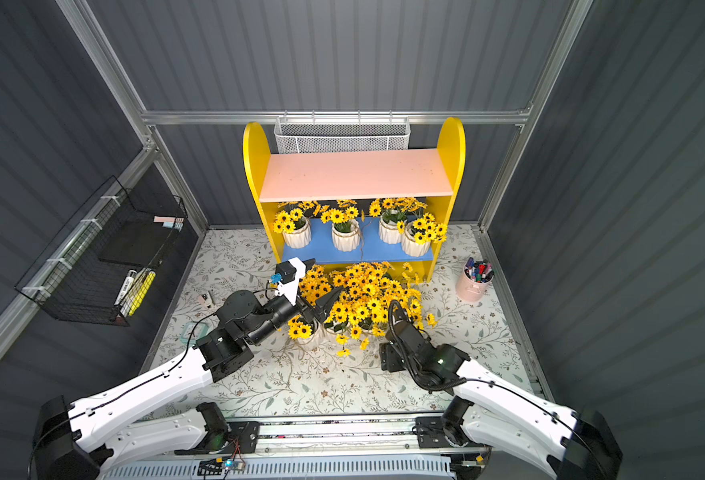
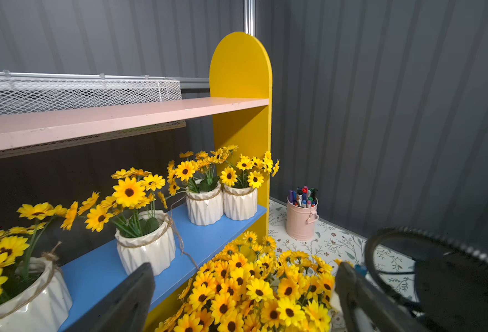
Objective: Take the sunflower pots off the shelves
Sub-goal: Place the sunflower pot at the center of the board.
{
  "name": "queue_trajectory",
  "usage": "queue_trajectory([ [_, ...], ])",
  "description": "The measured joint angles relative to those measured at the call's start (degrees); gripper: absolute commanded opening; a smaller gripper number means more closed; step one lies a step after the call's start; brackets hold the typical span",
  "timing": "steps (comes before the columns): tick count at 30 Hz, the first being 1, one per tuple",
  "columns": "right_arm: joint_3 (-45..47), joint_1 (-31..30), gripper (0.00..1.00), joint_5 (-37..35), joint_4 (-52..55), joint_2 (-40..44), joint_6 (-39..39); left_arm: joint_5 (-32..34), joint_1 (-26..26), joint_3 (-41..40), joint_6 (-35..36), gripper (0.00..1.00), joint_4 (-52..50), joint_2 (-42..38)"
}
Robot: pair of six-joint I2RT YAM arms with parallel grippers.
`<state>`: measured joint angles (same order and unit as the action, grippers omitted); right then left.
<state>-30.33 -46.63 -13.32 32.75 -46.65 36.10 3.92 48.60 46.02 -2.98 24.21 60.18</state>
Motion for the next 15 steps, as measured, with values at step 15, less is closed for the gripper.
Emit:
queue_trajectory([
  [15, 4.2, 25.8, 0.48, -1.7, 2.8, 0.9, 5.4, 8.9, -8.9, 8.3, -7.6, 0.99, -10.0, 10.2],
])
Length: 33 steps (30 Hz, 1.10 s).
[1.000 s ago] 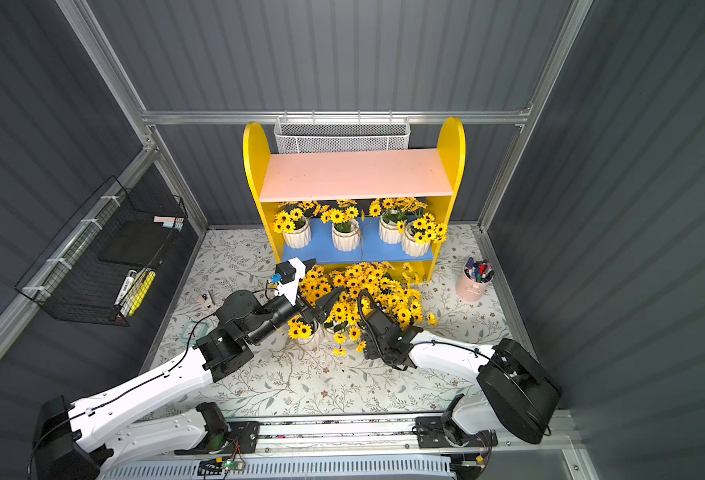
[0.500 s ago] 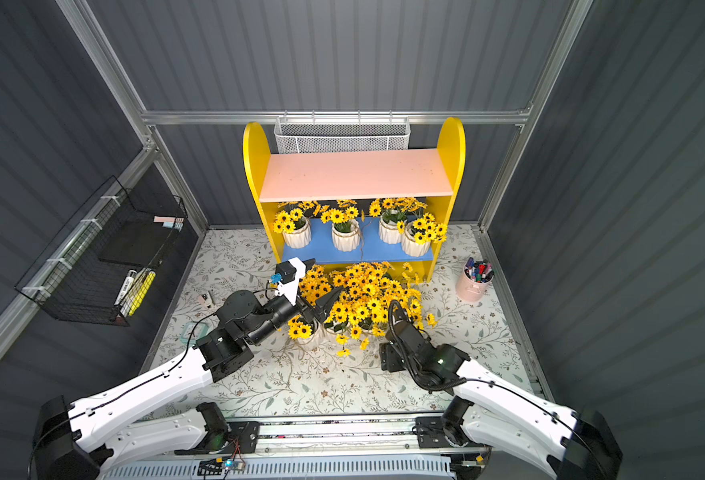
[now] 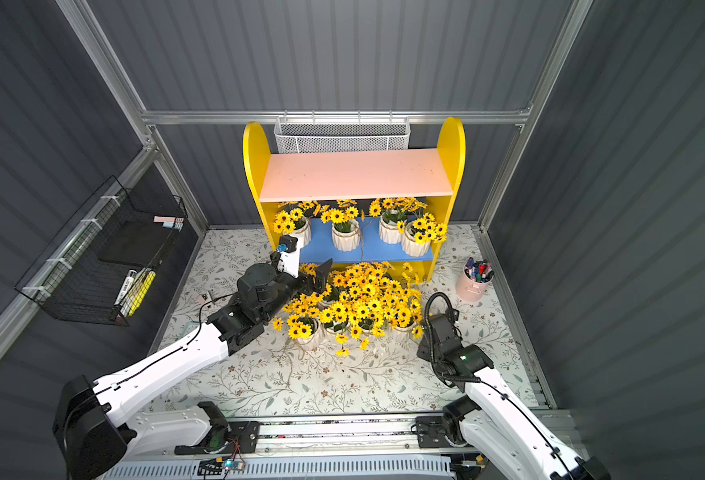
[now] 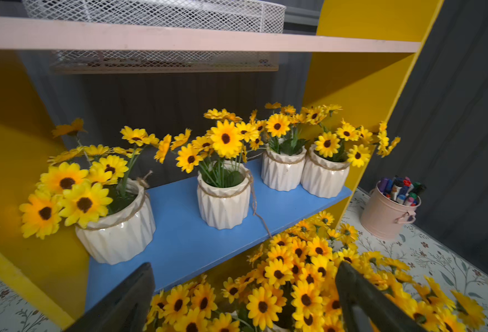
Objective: Take the sunflower pots off the shelves
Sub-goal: Place the sunflower pot at the center of the board, then pick up the sunflower pot from the shelf.
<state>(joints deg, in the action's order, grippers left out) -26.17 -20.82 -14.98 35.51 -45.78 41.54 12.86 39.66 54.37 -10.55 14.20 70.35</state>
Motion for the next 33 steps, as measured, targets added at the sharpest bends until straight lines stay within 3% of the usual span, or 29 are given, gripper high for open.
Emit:
queue_trajectory([
  [6, 0.2, 4.6, 0.48, 3.7, -10.2, -11.3, -2.9, -1.6, -2.1, 3.8, -0.9, 0.99, -0.7, 4.6],
  [12, -4.3, 5.2, 0.48, 8.9, -14.9, -21.8, -4.9, -3.7, -4.4, 7.7, -1.4, 0.99, -0.6, 10.4],
  [21, -5.8, 5.7, 0.51, 13.3, -19.6, -27.5, -7.3, -6.5, -5.1, 11.5, -0.4, 0.99, 1.7, 14.4],
  [27, -5.8, 5.8, 0.74, 14.9, -19.0, -27.4, -8.4, -9.3, -5.1, 14.3, 1.6, 0.99, 4.9, 19.9],
  [29, -5.3, 5.9, 0.87, 15.2, -18.2, -24.0, -8.6, -10.0, -5.1, 14.3, 1.9, 0.99, 6.1, 21.6],
  [33, -4.5, 5.6, 0.99, 16.7, -16.6, -14.5, -8.3, -10.3, -5.1, 14.3, 2.1, 0.99, 8.5, 24.9],
])
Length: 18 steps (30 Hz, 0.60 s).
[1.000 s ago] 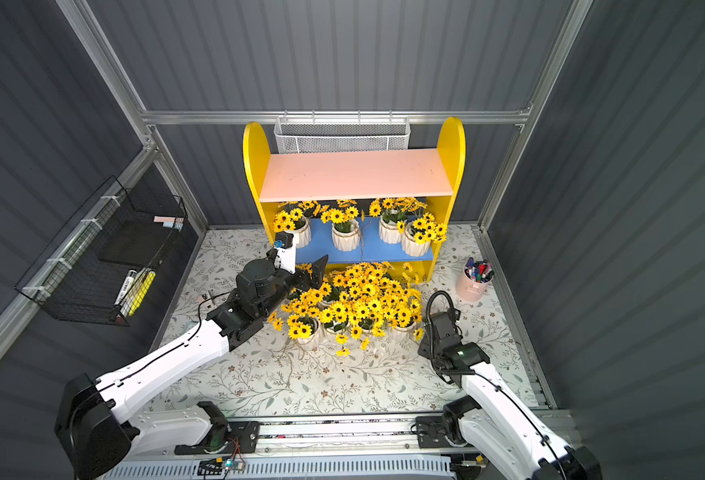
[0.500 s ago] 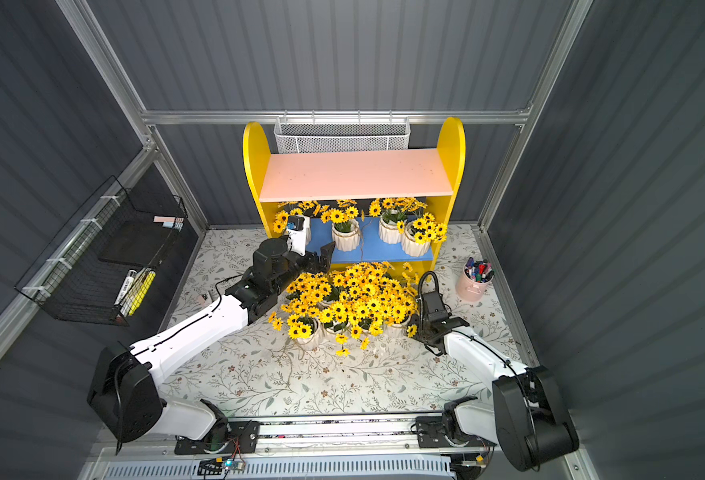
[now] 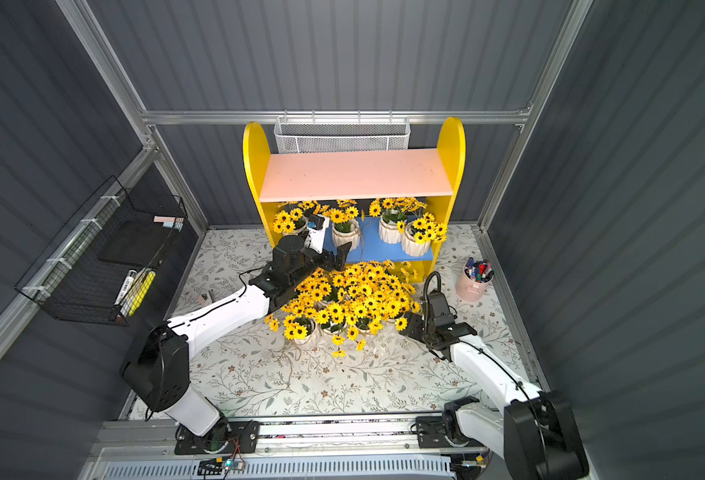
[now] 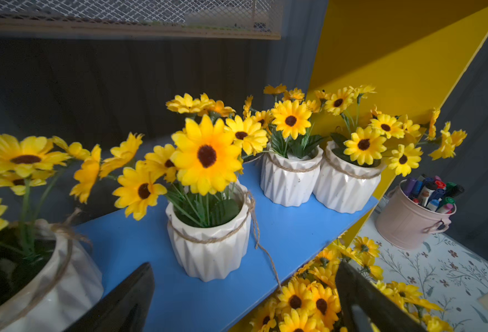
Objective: Take the sunflower pots off the shelves
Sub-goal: Pick up the sunflower pot from the shelf.
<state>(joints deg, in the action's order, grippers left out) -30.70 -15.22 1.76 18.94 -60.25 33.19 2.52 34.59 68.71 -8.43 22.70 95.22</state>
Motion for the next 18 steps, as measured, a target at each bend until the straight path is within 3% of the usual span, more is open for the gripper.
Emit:
queue_trajectory([
  [6, 0.7, 0.0, 0.99, -3.0, 2.0, 9.1, -0.9, 1.5, 0.0, 1.2, 0.0, 0.99, 3.9, 5.4],
  [18, -0.2, 1.5, 0.99, -6.7, 7.0, 11.3, -1.9, 6.1, -0.6, 9.7, 0.9, 0.99, 11.2, 15.8],
])
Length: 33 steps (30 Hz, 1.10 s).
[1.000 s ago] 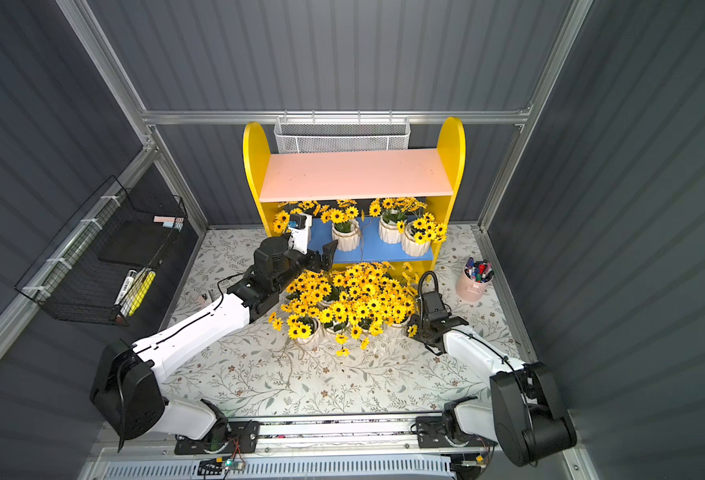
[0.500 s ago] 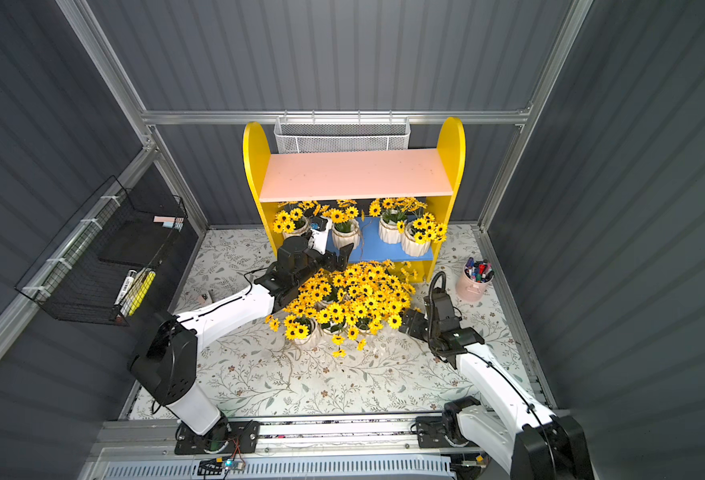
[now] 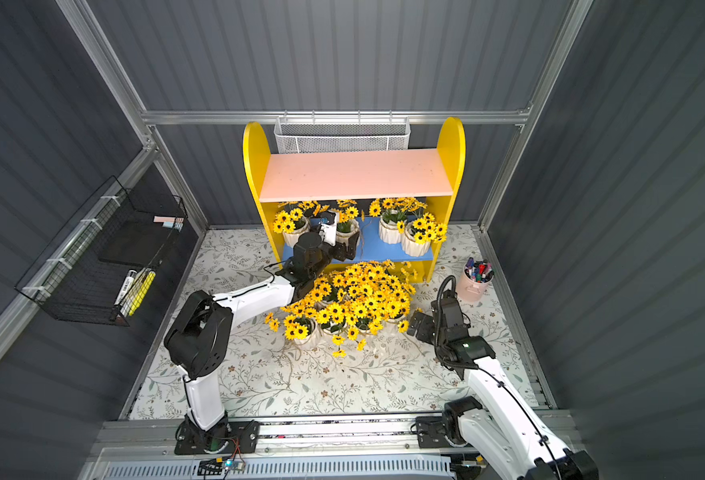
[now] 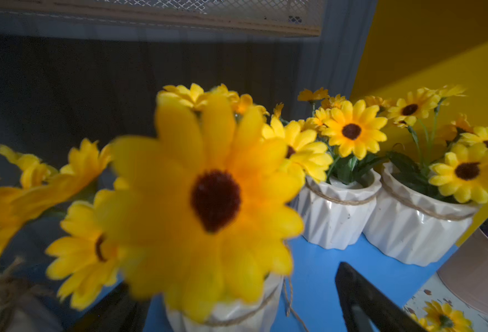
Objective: Take the sunflower pots off the shelves
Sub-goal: Pick up the sunflower pot from the shelf.
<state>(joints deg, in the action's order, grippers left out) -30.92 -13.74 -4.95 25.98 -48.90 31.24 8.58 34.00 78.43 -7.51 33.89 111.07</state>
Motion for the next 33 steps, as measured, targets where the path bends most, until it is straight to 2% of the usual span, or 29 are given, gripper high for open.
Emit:
queue_trajectory([
  [10, -1.7, 1.1, 0.99, 0.0, 0.7, 2.1, -1.6, 2.3, -0.5, 3.5, 0.4, 0.99, 3.0, 5.0],
  [28, -1.7, 1.5, 0.99, 0.0, 1.0, 3.4, -2.4, 3.3, -1.2, 13.7, 4.8, 0.99, 2.1, 13.7],
  [33, -1.7, 1.5, 0.99, 0.0, 1.1, 3.7, -2.6, 3.5, -1.3, 14.1, 5.6, 0.96, 2.1, 14.6],
])
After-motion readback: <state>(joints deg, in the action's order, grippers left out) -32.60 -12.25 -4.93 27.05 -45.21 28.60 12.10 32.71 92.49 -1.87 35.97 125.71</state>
